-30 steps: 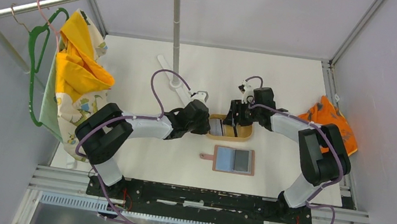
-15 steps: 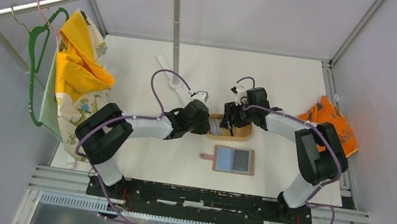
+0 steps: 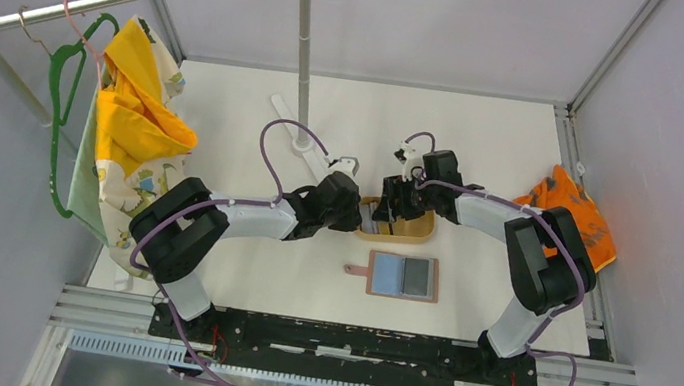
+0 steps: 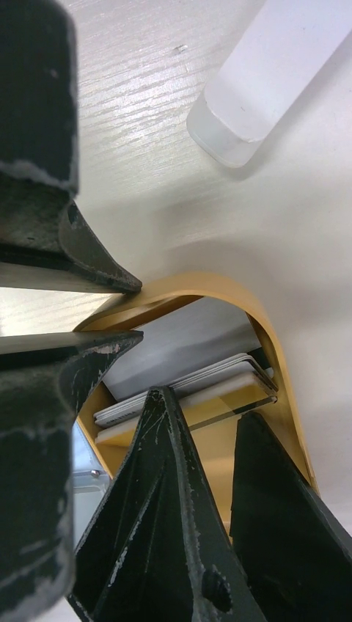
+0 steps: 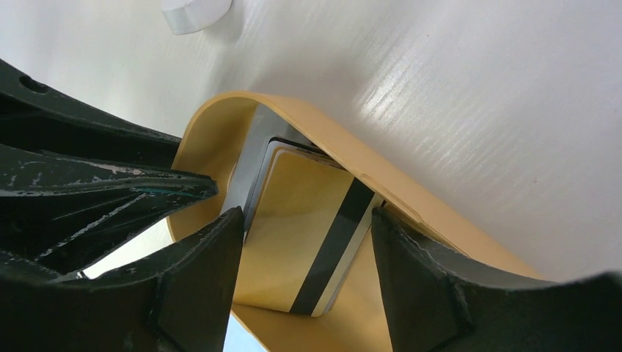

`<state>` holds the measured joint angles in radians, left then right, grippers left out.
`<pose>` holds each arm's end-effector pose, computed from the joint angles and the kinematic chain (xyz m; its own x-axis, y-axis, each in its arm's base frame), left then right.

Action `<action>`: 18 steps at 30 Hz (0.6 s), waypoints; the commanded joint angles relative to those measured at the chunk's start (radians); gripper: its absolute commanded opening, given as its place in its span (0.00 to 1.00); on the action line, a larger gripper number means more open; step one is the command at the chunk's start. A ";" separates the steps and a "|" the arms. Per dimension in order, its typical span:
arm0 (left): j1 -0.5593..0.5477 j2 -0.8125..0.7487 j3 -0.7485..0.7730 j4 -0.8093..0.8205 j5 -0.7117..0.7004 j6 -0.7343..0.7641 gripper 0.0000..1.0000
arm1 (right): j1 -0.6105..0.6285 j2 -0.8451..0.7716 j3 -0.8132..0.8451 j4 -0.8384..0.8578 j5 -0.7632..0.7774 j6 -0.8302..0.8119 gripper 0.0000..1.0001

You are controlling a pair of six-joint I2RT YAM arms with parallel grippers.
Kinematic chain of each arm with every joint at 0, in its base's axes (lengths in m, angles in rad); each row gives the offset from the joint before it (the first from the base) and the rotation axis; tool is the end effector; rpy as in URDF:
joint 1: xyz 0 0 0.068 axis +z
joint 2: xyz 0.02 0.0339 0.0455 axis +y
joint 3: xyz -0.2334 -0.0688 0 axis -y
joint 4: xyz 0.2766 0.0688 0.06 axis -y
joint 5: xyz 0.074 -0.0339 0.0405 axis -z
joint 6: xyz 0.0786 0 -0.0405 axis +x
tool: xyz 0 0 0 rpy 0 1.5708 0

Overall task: Put the credit cards into the card holder
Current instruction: Pick up the credit card from the storage box.

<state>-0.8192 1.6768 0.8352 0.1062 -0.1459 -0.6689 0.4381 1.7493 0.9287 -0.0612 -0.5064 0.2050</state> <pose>0.2721 -0.2744 0.0775 -0.7620 -0.0832 -0.6422 0.2253 0.8957 -0.3833 0.3322 0.1977 0.0716 -0.8167 -0.1860 -0.5462 -0.4943 0.7139 0.4960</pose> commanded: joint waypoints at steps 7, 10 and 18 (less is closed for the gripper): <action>-0.006 0.008 0.041 0.077 0.071 -0.009 0.28 | 0.030 0.036 0.032 -0.031 -0.077 -0.007 0.65; -0.006 0.004 0.038 0.069 0.061 -0.008 0.28 | 0.012 0.024 0.029 -0.026 -0.104 0.000 0.60; -0.006 -0.004 0.038 0.053 0.048 0.002 0.28 | -0.075 0.004 -0.009 0.002 -0.173 0.038 0.42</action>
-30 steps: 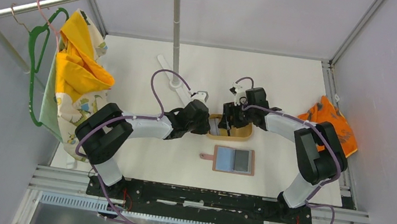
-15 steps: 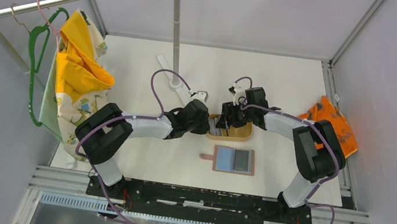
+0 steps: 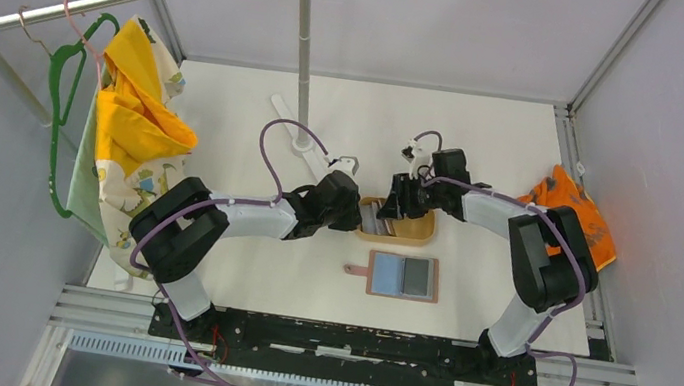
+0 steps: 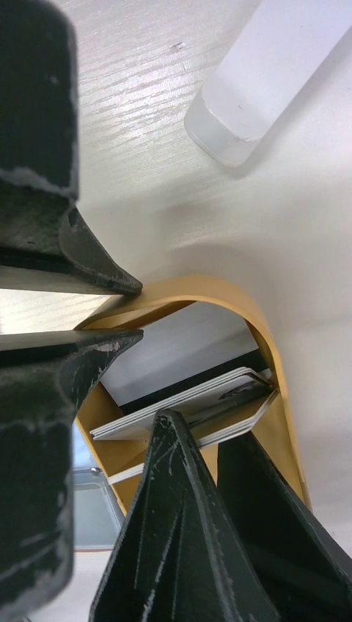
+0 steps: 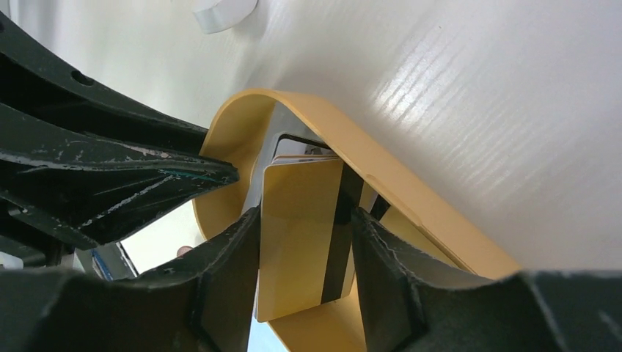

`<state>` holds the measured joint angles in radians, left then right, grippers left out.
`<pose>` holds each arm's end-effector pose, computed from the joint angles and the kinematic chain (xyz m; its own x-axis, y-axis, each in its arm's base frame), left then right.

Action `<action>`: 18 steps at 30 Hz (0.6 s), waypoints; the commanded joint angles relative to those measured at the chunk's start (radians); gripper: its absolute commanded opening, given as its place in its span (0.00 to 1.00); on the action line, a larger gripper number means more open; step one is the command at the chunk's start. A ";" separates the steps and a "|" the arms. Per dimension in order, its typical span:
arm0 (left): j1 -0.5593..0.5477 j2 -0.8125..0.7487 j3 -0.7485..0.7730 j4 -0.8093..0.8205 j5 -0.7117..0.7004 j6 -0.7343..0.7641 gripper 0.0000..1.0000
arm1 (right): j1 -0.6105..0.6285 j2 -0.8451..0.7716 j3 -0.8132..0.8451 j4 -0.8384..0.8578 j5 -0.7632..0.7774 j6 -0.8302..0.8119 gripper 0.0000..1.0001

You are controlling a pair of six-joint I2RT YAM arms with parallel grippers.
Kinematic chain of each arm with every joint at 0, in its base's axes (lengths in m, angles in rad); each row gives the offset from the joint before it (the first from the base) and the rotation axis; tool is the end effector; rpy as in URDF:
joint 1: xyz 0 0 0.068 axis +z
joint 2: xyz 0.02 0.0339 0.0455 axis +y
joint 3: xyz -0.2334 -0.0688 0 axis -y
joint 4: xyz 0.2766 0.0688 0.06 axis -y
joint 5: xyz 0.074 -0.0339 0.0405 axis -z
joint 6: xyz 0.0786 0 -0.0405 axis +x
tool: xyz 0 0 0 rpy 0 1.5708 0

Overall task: Put the credit cards into the card holder
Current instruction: Pick up the credit card from the storage box.

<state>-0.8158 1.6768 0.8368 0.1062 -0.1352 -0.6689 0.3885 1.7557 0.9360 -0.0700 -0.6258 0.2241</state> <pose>0.2728 -0.2744 0.0780 -0.7650 -0.0837 -0.6386 0.2277 0.8923 -0.3897 0.3363 0.1874 0.0747 -0.8451 -0.1513 -0.5128 -0.4724 0.6605 0.5836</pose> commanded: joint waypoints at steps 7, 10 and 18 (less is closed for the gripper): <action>-0.010 -0.010 0.032 0.047 0.029 0.005 0.28 | -0.076 0.003 -0.017 -0.008 -0.066 0.017 0.40; -0.009 -0.011 0.031 0.046 0.029 0.006 0.28 | -0.091 0.005 -0.017 -0.016 -0.068 0.012 0.42; -0.010 -0.018 0.025 0.044 0.024 0.006 0.28 | -0.096 0.014 0.043 -0.132 0.052 -0.113 0.41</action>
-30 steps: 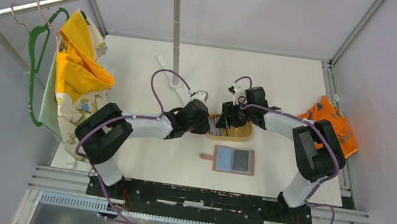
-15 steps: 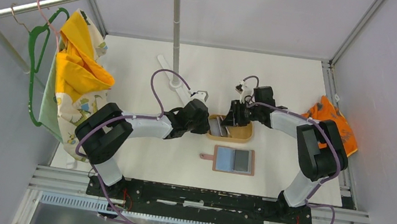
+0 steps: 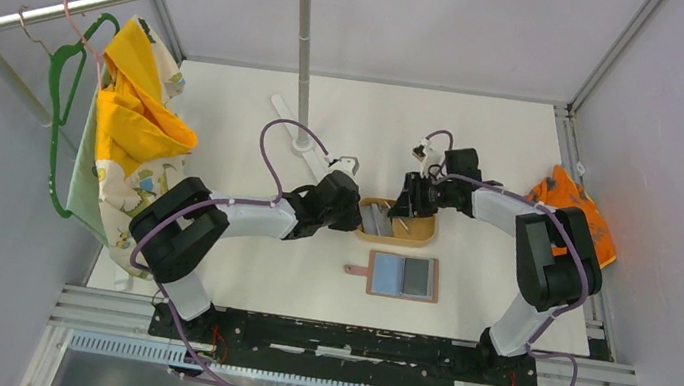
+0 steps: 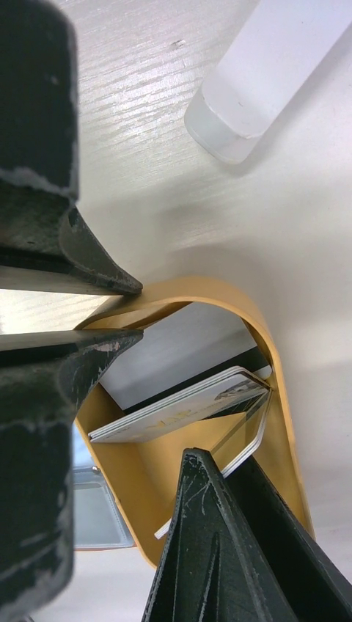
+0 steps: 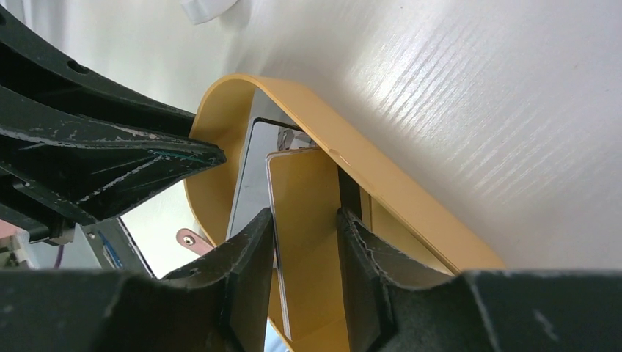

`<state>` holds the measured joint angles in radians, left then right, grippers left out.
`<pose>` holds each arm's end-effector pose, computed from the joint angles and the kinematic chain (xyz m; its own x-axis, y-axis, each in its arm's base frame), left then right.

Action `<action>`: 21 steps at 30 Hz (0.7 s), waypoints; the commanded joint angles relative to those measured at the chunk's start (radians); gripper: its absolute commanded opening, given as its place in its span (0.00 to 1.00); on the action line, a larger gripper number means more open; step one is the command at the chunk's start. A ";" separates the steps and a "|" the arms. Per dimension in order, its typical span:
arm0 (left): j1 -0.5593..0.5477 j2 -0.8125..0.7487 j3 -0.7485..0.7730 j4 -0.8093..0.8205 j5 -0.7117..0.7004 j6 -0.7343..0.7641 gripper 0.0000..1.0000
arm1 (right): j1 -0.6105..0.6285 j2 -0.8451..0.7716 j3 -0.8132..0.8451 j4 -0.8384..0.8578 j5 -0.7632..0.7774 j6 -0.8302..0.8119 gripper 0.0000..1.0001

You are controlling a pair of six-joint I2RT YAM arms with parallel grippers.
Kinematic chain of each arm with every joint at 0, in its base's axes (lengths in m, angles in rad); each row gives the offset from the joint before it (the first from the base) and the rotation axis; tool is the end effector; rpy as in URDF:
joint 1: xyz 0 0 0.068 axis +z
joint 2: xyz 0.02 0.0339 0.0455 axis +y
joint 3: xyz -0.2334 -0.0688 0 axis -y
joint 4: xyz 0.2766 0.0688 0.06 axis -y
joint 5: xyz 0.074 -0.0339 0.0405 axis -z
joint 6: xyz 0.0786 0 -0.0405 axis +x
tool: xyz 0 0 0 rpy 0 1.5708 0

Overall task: Put the credit cards into the card holder
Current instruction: Pick up the credit card from the storage box.

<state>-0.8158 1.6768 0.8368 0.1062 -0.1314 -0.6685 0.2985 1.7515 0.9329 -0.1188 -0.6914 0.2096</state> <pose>0.2726 -0.2747 0.0779 -0.7663 -0.0823 -0.6372 0.2298 0.8910 -0.3914 0.3431 0.1580 0.0737 -0.8757 -0.1017 -0.4720 -0.4141 0.6609 0.6258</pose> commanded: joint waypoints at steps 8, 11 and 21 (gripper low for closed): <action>-0.009 -0.023 0.021 0.044 0.020 0.006 0.28 | -0.007 -0.002 0.094 -0.153 0.176 -0.216 0.32; -0.009 -0.025 0.018 0.044 0.021 0.006 0.28 | -0.008 -0.009 0.105 -0.169 0.191 -0.258 0.33; -0.009 -0.031 0.012 0.046 0.024 0.005 0.28 | -0.015 0.002 0.120 -0.188 0.111 -0.292 0.05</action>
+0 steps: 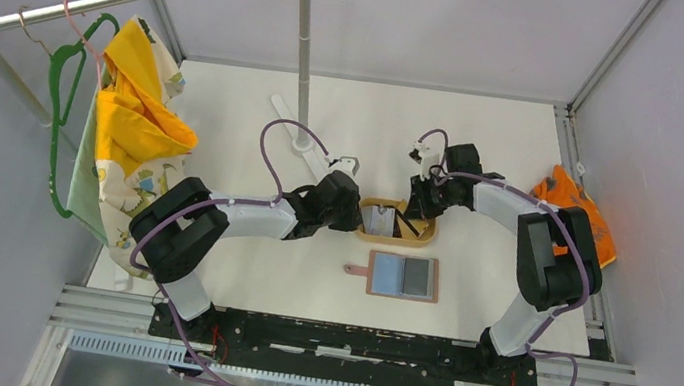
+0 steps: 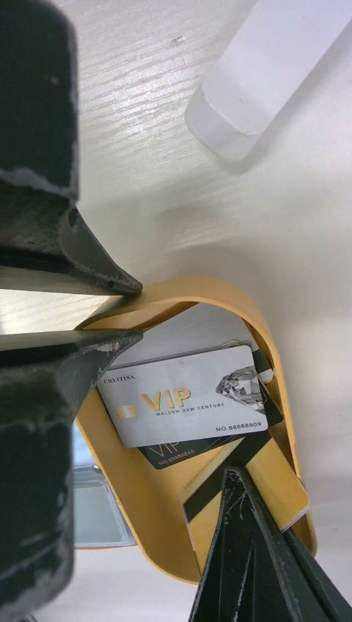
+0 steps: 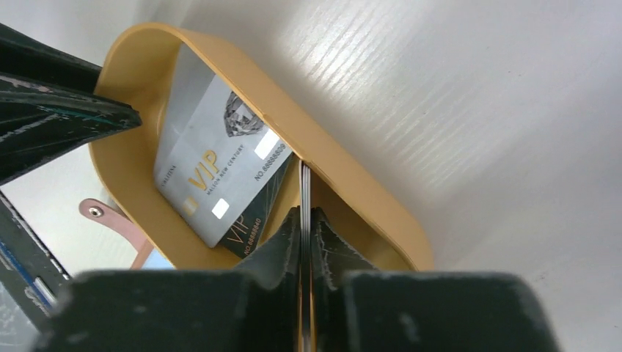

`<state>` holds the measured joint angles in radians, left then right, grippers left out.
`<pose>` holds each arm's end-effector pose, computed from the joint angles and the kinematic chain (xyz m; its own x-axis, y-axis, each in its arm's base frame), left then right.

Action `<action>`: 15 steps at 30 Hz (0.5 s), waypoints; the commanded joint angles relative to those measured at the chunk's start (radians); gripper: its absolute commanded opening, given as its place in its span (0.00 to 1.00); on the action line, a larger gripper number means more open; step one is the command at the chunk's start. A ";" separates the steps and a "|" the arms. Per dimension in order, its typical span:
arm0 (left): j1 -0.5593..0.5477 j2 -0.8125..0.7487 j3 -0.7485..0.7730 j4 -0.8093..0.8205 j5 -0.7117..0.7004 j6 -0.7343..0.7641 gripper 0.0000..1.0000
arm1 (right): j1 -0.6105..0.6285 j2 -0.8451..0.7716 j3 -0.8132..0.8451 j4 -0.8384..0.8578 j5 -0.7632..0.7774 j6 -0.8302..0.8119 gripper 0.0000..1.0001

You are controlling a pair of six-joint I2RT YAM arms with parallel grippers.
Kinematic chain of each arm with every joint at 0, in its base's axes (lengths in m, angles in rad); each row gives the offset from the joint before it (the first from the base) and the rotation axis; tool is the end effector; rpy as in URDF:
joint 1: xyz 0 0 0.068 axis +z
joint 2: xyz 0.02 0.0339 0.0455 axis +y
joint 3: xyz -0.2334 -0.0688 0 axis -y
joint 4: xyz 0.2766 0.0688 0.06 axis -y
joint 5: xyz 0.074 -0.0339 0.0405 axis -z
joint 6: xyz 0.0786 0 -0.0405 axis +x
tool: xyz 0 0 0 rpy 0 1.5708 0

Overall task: Put the credit cards into the card holder
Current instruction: Pick up the credit card from the storage box.

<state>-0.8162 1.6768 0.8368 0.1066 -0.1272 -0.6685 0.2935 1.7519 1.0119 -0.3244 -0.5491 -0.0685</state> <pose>0.2723 -0.2750 0.0779 -0.7677 -0.0810 -0.6356 0.2322 0.8894 -0.3938 0.3473 0.1478 0.0775 -0.8017 -0.3033 -0.5151 -0.5452 0.7242 0.4221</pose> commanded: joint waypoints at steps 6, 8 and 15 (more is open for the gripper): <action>-0.009 -0.040 0.010 0.046 0.019 0.003 0.28 | -0.042 -0.021 -0.020 0.115 -0.209 0.126 0.00; -0.009 -0.038 0.012 0.045 0.020 0.002 0.28 | -0.048 -0.016 -0.038 0.141 -0.228 0.156 0.00; -0.009 -0.034 0.013 0.048 0.024 -0.003 0.28 | -0.053 0.029 -0.070 0.169 -0.202 0.200 0.23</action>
<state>-0.8185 1.6749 0.8368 0.1062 -0.1249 -0.6685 0.2436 1.7576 0.9436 -0.2108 -0.7334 0.0925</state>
